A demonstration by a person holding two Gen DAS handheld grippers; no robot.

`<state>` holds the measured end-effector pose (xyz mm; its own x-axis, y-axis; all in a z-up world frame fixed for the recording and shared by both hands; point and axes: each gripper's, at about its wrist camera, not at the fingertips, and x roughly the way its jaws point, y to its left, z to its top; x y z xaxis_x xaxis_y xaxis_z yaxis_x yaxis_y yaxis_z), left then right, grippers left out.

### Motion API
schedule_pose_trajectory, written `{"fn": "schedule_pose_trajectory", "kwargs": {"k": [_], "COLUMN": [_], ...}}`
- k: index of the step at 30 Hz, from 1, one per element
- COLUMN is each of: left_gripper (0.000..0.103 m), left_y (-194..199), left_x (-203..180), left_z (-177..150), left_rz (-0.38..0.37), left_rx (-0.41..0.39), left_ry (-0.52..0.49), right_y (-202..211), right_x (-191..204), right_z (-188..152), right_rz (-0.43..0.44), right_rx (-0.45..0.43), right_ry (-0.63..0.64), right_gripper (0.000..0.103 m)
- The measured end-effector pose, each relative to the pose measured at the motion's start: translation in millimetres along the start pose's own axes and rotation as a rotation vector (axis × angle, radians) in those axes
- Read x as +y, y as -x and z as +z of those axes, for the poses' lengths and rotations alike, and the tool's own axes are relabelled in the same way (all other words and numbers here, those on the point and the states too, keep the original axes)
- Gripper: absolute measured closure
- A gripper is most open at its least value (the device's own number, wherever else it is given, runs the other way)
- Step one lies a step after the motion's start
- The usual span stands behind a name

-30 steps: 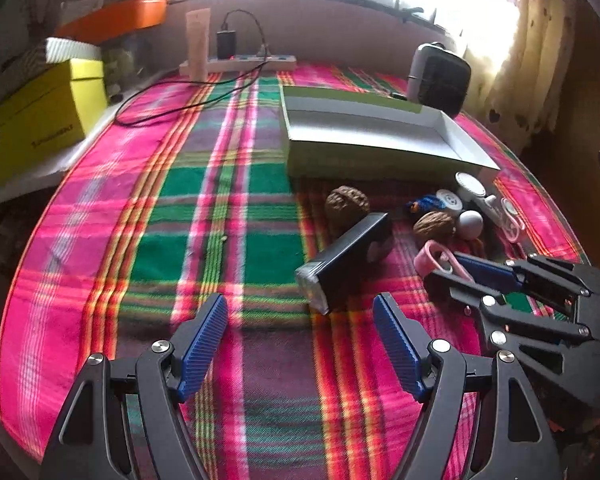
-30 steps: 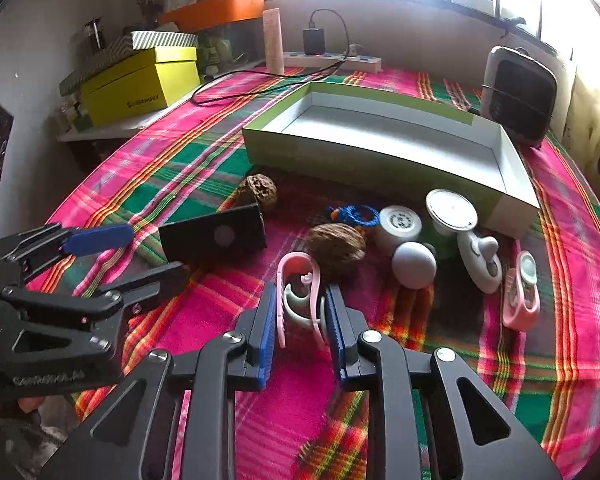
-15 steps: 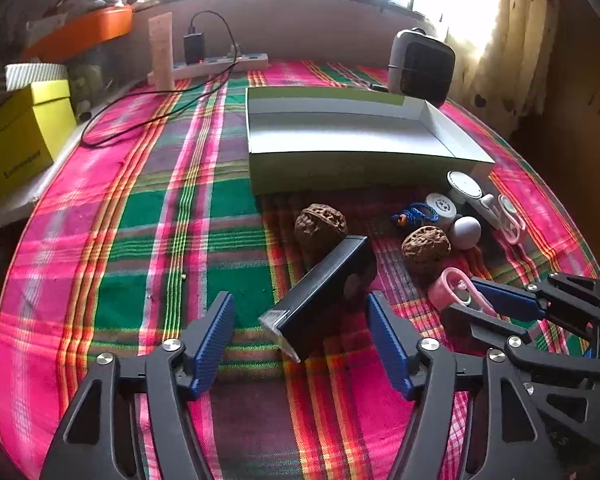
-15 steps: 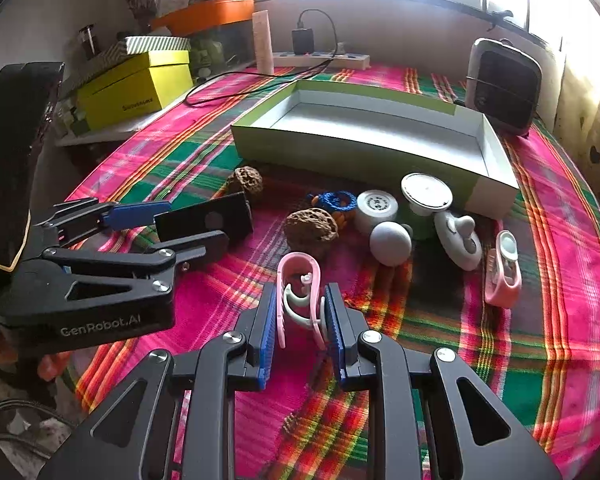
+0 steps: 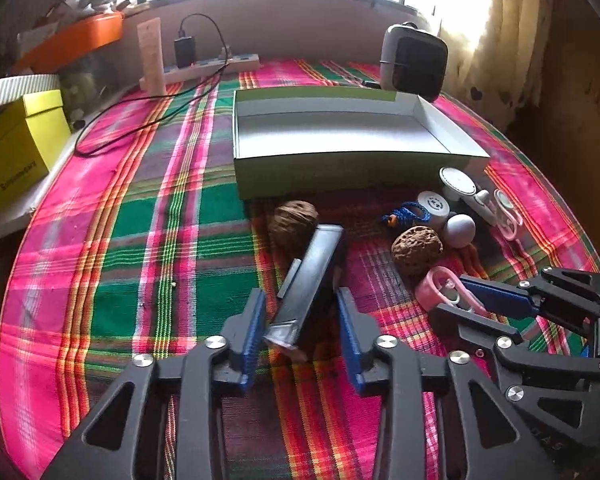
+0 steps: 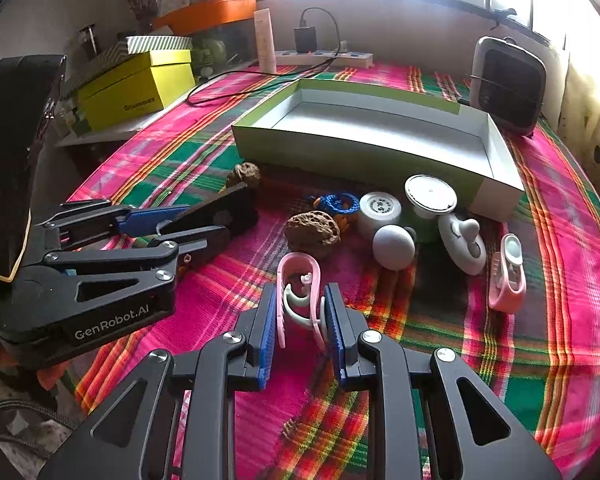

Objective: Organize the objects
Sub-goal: 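Grasp the pink-and-white clip with the right tool while the left tool grasps the black flashlight, then carry the clip with the right tool while the left tool carries the flashlight into the box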

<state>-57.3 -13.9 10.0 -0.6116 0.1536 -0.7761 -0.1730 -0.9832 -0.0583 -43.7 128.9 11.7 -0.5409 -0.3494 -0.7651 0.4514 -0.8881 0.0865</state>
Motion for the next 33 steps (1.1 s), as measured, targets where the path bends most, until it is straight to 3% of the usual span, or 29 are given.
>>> {"fn": "schedule_pose_trajectory", "kwargs": {"k": [3, 33], "left_gripper": [0.081, 0.081], "left_y": [0, -3], "left_x": [0, -2], "left_z": [0, 11], "left_rz": [-0.003, 0.013], "left_rx": [0.0, -0.001], "left_ry": [0.002, 0.031], "right_y": [1, 2], "right_x": [0, -1], "right_z": [1, 10], "right_rz": [0.004, 0.04], "right_rx": [-0.002, -0.014], "right_ry": [0.002, 0.008], "right_gripper": [0.079, 0.079]}}
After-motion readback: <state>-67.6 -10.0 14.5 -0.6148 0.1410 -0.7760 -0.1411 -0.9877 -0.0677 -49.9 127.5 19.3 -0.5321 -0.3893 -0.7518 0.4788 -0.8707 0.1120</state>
